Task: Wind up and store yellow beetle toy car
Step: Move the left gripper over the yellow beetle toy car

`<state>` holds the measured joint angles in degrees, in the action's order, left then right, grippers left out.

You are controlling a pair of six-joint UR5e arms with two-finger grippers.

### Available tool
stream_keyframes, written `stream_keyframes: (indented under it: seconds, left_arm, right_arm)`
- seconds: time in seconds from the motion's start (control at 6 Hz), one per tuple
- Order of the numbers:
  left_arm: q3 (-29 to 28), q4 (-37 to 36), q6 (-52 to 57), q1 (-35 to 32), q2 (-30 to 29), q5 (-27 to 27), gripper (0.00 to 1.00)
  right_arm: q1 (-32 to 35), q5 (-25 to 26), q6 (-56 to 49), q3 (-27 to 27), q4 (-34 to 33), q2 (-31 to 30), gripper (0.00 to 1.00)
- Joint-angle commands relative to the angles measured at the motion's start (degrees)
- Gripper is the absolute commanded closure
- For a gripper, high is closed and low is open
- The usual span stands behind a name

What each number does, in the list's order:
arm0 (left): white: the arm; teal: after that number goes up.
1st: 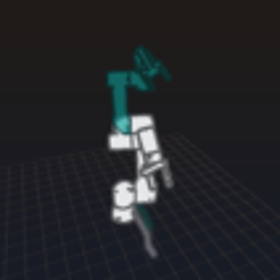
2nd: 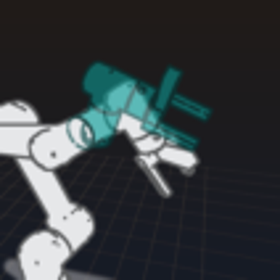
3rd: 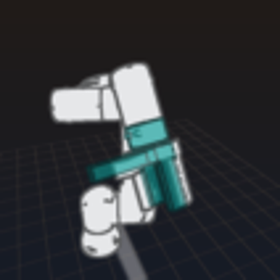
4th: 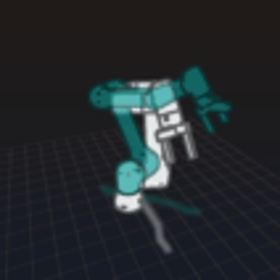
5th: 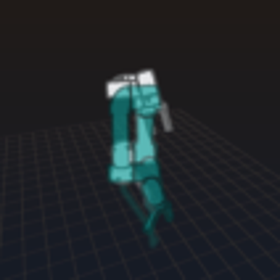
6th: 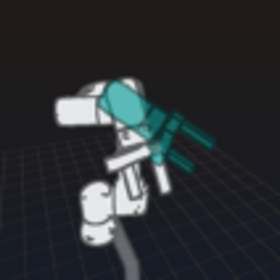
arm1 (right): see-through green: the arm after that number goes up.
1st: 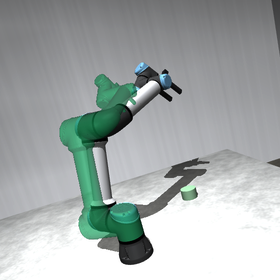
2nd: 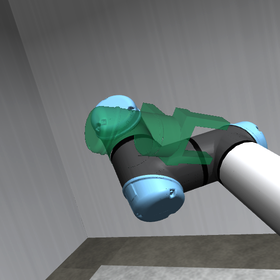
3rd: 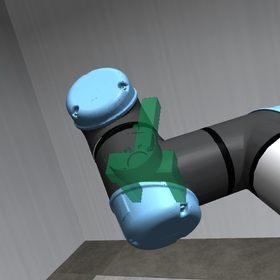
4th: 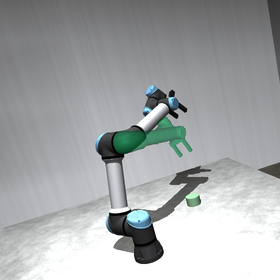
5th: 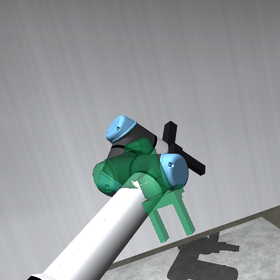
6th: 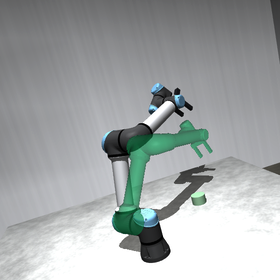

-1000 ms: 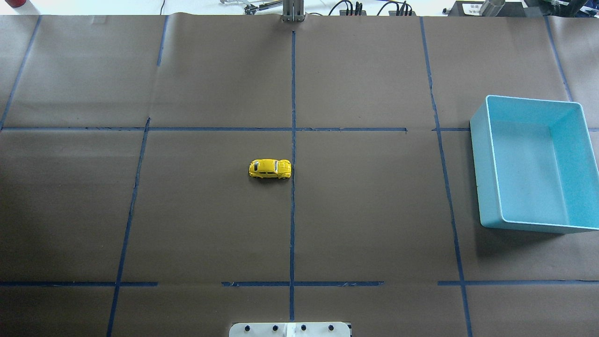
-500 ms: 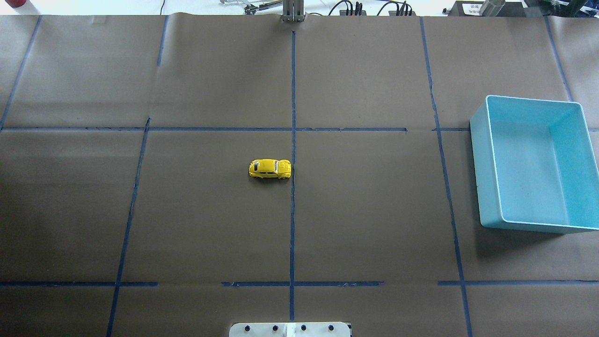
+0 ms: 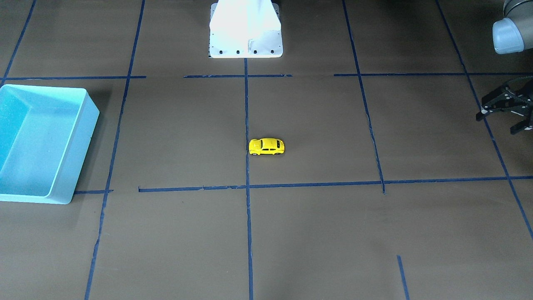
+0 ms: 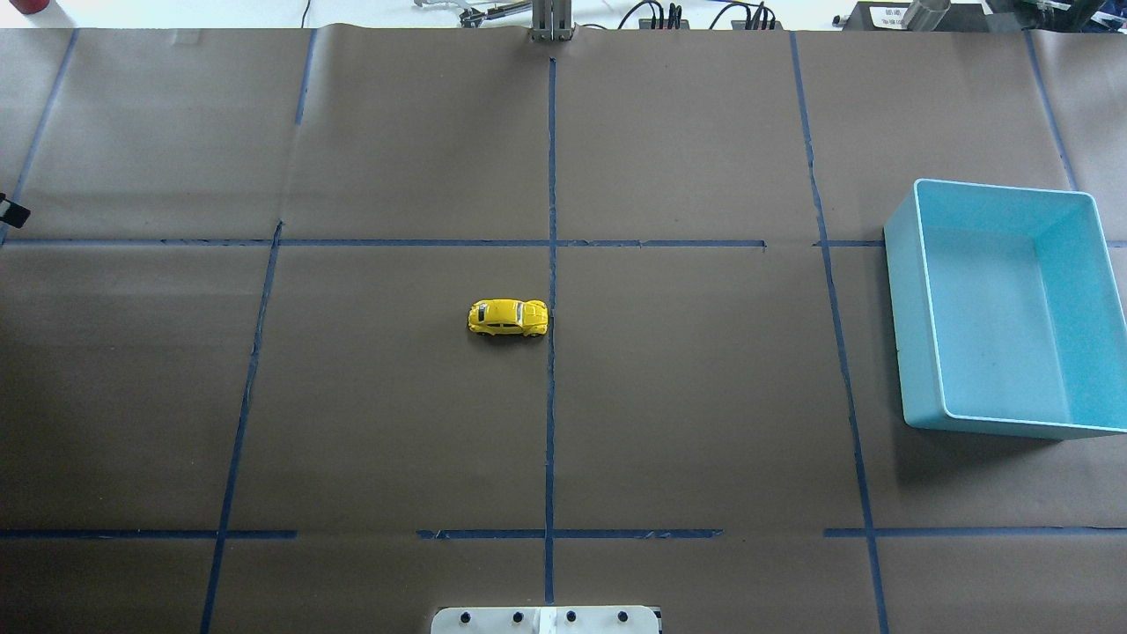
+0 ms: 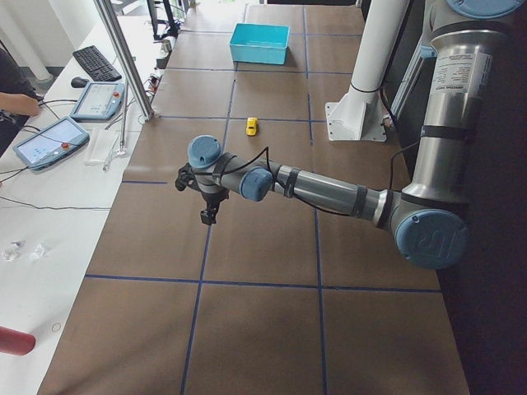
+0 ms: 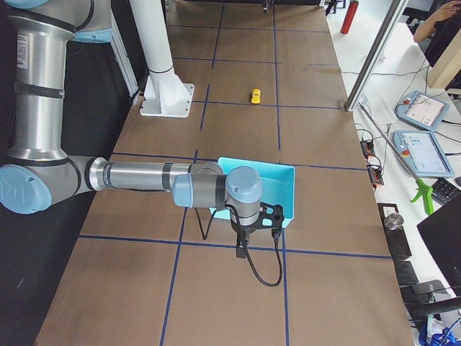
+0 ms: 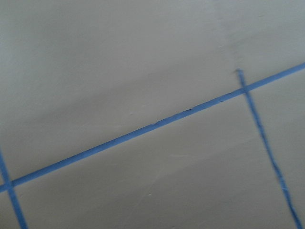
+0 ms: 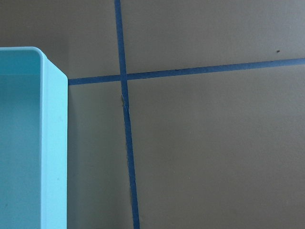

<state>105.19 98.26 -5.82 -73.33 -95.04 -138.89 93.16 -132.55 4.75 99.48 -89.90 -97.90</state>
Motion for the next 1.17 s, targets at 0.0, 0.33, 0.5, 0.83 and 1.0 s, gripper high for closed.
stream_keyframes:
  seconds: [0.0,0.33,0.5,0.83,1.0]
  left_arm:
    - [10.7,-0.2,-0.1,10.0,-0.2,-0.1,0.0]
    - [9.4,-2.0,-0.1,19.2,-14.4,0.4,0.0]
    - [4.8,-9.1,0.3,20.8,-24.9,1.0,0.0]
    - [-8.3,-10.3,0.5,22.5,-40.2,3.1,0.0]
    - [-12.9,-14.4,10.7,26.4,-44.8,11.2,0.0]
  right_arm:
    - [-0.3,-0.3,0.0,0.1,0.2,0.2,0.0]
    - [-3.8,-0.3,0.0,0.1,0.2,0.6,0.0]
    - [-3.9,-0.3,0.0,0.1,0.2,0.6,0.0]
    - [-4.1,-0.3,0.0,0.1,0.1,0.5,0.0]
    - [-4.1,-0.3,0.0,0.1,0.2,0.6,0.0]
